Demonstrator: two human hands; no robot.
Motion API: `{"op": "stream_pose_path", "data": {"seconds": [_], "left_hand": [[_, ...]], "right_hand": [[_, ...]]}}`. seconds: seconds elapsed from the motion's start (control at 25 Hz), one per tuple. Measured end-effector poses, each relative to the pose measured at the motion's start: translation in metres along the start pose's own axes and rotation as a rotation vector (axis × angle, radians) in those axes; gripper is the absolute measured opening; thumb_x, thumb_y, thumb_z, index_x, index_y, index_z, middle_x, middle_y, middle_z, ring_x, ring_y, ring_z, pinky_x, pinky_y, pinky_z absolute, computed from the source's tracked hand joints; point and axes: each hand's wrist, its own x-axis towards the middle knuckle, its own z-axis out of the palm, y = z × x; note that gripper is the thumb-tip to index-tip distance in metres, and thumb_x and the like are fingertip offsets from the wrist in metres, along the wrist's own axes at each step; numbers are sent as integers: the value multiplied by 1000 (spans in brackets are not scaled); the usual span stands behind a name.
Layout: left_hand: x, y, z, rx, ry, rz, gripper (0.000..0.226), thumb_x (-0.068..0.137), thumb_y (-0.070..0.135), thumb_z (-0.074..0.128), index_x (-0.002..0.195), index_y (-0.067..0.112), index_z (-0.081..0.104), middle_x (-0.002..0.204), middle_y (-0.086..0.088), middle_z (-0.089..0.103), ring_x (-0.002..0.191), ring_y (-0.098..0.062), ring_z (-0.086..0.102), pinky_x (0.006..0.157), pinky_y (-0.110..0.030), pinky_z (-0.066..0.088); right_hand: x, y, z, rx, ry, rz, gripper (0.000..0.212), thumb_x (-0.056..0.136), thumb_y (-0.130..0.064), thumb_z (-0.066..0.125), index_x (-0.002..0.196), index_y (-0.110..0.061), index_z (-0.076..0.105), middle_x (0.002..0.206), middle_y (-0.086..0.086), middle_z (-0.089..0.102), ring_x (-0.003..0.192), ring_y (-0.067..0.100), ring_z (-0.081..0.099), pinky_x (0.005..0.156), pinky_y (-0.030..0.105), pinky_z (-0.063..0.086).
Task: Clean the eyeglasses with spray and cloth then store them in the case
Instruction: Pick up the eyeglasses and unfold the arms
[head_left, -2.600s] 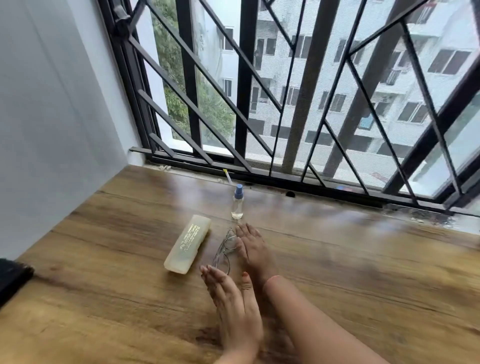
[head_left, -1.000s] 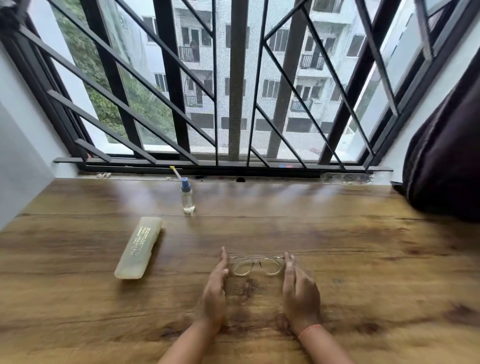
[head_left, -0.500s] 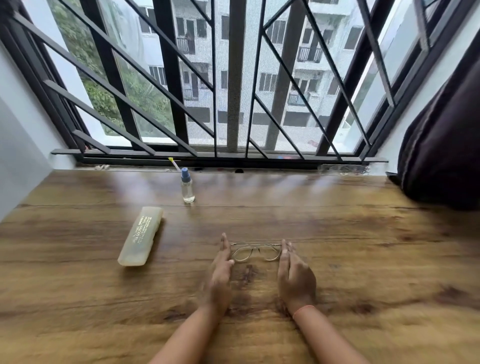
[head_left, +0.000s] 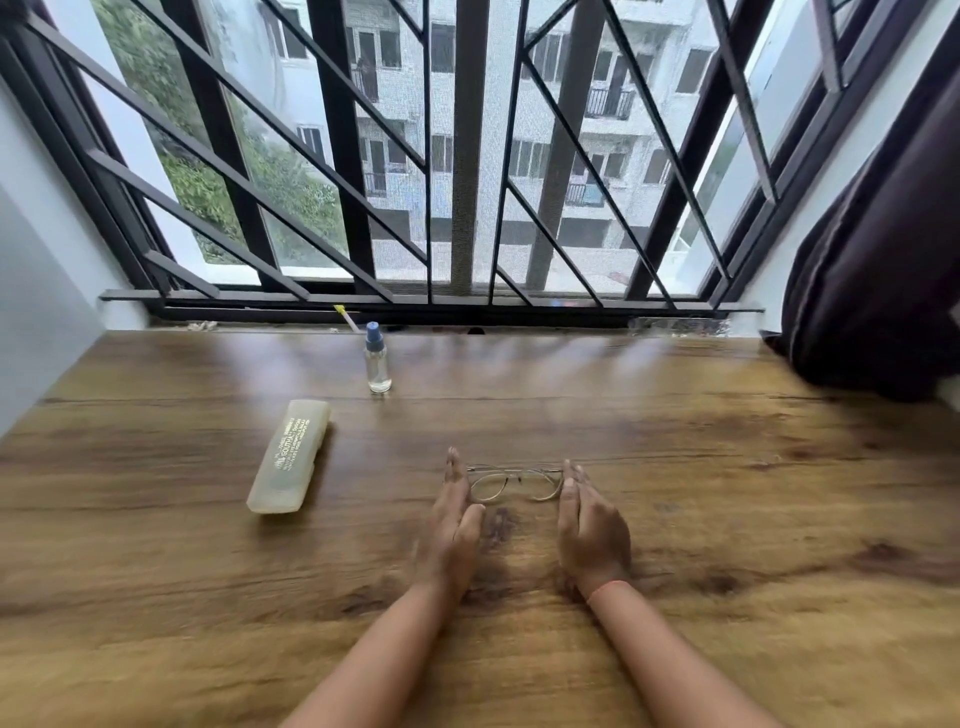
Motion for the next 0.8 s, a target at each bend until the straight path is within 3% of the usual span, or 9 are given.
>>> {"op": "stream_pose_path", "data": {"seconds": [0.08, 0.32, 0.56, 0.8], "left_hand": [[0, 2, 1, 33, 6, 2, 76, 75, 23, 31, 146, 12, 7, 147, 10, 0, 136, 2, 1, 98, 6, -1], [-1, 4, 1, 95, 3, 19, 78, 74, 25, 31, 146, 11, 4, 144, 12, -5, 136, 2, -2, 98, 5, -4], [-2, 8, 2, 141, 19, 48, 68, 89, 13, 40, 146, 11, 3, 143, 12, -5, 136, 1, -2, 105, -6, -1], [-2, 5, 9, 258, 59, 99, 76, 79, 30, 32, 145, 10, 1, 144, 10, -9, 137, -3, -11, 100, 1, -13]], "right_hand": [[0, 1, 1, -6, -4, 10, 66, 86, -41, 17, 125, -5, 57, 131, 11, 56, 127, 18, 48, 102, 22, 35], [0, 4, 4, -5, -1, 19, 68, 84, -43, 17, 125, -6, 57, 131, 11, 56, 127, 18, 48, 103, 22, 34], [1, 6, 5, 0, -2, 6, 74, 82, -47, 13, 124, -6, 58, 131, 11, 56, 126, 18, 49, 101, 19, 33], [2, 8, 4, 1, -9, -13, 77, 80, -48, 10, 126, -7, 56, 133, 8, 55, 128, 15, 47, 99, 15, 30]]}}
